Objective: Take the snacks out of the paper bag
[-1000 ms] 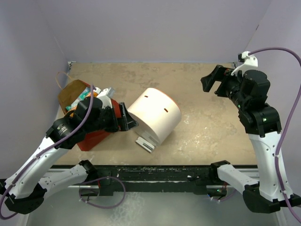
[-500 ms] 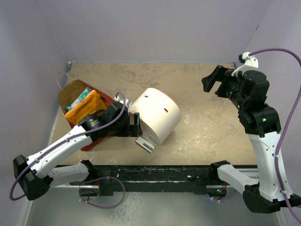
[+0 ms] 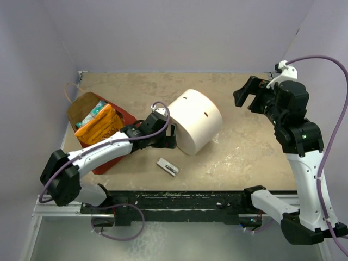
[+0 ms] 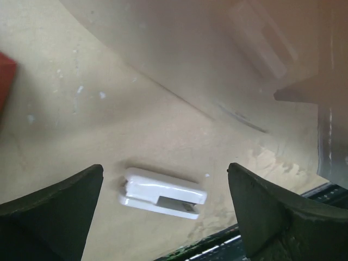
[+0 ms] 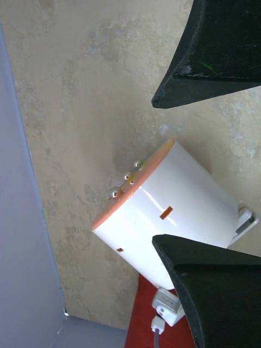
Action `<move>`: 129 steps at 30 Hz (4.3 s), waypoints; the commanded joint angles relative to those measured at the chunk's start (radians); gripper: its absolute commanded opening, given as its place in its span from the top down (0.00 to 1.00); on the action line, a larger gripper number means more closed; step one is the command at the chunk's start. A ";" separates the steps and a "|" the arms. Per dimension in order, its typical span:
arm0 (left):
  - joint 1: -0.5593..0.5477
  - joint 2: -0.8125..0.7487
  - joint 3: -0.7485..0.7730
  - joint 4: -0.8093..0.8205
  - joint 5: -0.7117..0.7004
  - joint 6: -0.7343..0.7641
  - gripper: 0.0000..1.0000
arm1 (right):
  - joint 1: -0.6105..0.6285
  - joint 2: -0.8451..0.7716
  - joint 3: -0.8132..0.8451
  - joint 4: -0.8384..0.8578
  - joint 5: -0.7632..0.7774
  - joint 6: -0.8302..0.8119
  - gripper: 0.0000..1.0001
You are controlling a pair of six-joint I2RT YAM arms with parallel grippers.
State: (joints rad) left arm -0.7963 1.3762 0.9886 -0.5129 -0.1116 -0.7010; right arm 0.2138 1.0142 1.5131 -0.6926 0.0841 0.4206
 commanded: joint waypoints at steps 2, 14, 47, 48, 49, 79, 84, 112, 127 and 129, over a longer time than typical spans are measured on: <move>0.000 0.094 0.093 0.153 0.022 0.074 0.01 | 0.002 -0.024 0.003 -0.001 0.020 0.014 0.00; 0.018 0.461 0.501 0.137 0.112 0.198 0.01 | 0.002 -0.024 0.004 -0.005 0.020 0.015 0.00; -0.152 -0.015 -0.188 -0.042 0.217 -0.083 0.01 | 0.002 -0.003 -0.066 0.067 -0.072 0.065 0.00; -0.153 0.010 -0.179 -0.028 0.210 -0.076 0.01 | 0.002 -0.004 -0.064 0.065 -0.072 0.066 0.00; -0.153 0.035 -0.169 -0.008 0.201 -0.064 0.01 | 0.002 -0.009 -0.064 0.064 -0.070 0.067 0.00; -0.145 0.027 0.172 -0.003 0.174 0.196 0.01 | 0.002 -0.064 -0.099 0.035 -0.028 0.070 0.00; -0.070 -0.103 0.333 -0.273 0.141 0.211 0.01 | 0.002 -0.039 -0.105 0.060 -0.051 0.076 0.00; 0.119 -0.293 0.821 -1.036 -0.097 0.050 0.01 | 0.043 0.085 -0.102 0.180 -0.343 -0.026 0.00; 0.119 -0.286 0.697 -1.036 -0.181 0.038 0.01 | 0.062 0.076 -0.123 0.176 -0.319 -0.018 0.00; 0.121 -0.301 0.653 -1.036 -0.233 -0.010 0.01 | 0.062 0.074 -0.124 0.174 -0.310 -0.019 0.00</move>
State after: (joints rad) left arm -0.6811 1.1183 1.6806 -1.5509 -0.2401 -0.6502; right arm 0.2714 1.1114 1.3792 -0.5617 -0.2279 0.4114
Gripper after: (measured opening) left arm 0.991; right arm 0.997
